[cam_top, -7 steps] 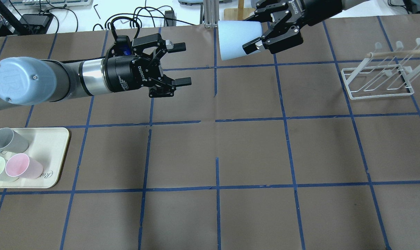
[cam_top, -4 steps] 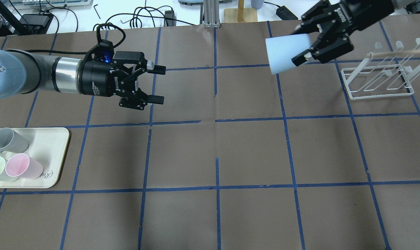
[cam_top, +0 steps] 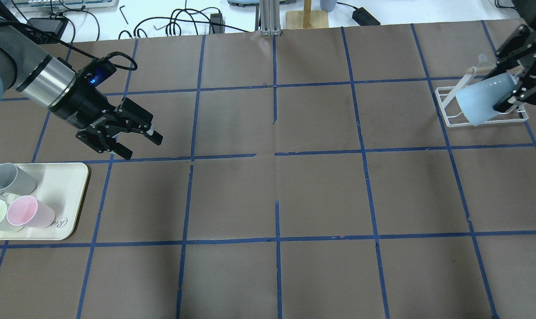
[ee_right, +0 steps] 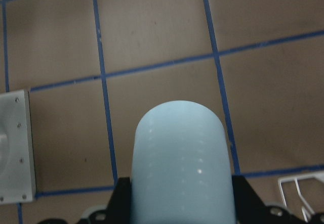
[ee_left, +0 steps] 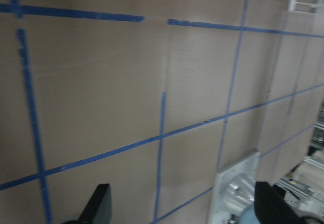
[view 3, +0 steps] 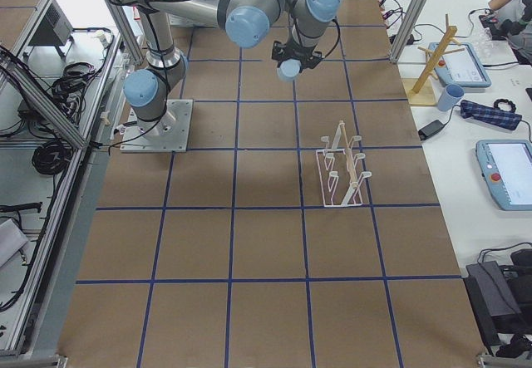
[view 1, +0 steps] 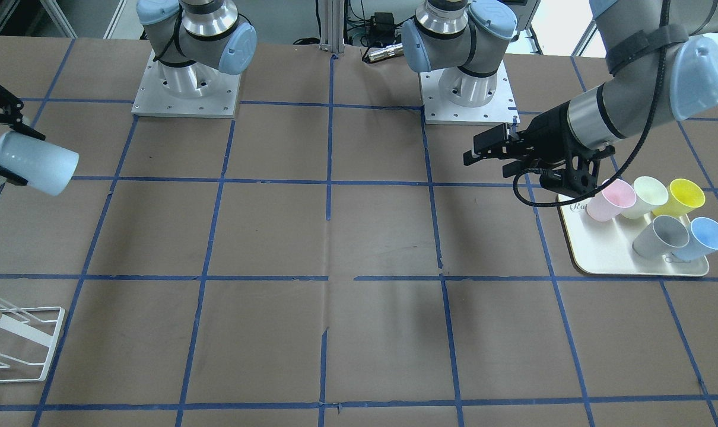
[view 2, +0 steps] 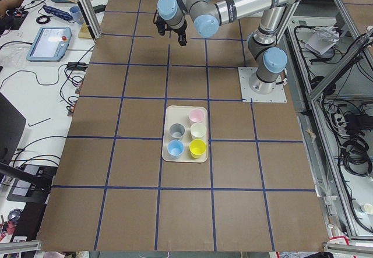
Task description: Transfer IKEA cup to right arm and place on rack
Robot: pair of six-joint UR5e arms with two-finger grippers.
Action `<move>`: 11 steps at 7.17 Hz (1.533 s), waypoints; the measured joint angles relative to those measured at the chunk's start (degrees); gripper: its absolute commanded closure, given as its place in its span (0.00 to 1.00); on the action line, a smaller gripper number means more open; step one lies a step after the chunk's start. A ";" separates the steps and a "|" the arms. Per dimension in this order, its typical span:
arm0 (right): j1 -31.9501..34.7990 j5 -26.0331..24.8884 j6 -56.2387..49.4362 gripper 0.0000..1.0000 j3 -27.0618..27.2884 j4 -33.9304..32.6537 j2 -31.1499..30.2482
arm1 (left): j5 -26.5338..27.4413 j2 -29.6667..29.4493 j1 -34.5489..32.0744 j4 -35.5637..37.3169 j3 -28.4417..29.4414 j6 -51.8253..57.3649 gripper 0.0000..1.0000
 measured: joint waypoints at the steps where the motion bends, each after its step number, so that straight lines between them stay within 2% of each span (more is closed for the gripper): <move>1: -0.37 -6.27 1.05 0.74 0.39 -3.46 1.41 | 6.82 1.60 -0.43 1.17 1.05 -2.48 0.00; 2: -0.50 -11.19 2.65 0.74 1.15 -6.38 2.47 | 11.07 3.19 -0.77 1.70 2.11 -3.81 0.00; 4: -0.54 -16.77 7.53 0.74 4.72 -12.91 3.25 | 15.41 5.53 -3.85 4.51 2.89 -11.03 0.00; 7: -0.36 -20.84 18.18 0.71 6.63 -20.33 3.86 | 16.11 6.35 -13.14 8.54 1.71 -22.61 0.00; 11: 2.04 -23.81 21.95 0.70 5.79 -27.07 7.30 | 16.63 8.06 -14.09 9.40 0.37 -23.91 0.00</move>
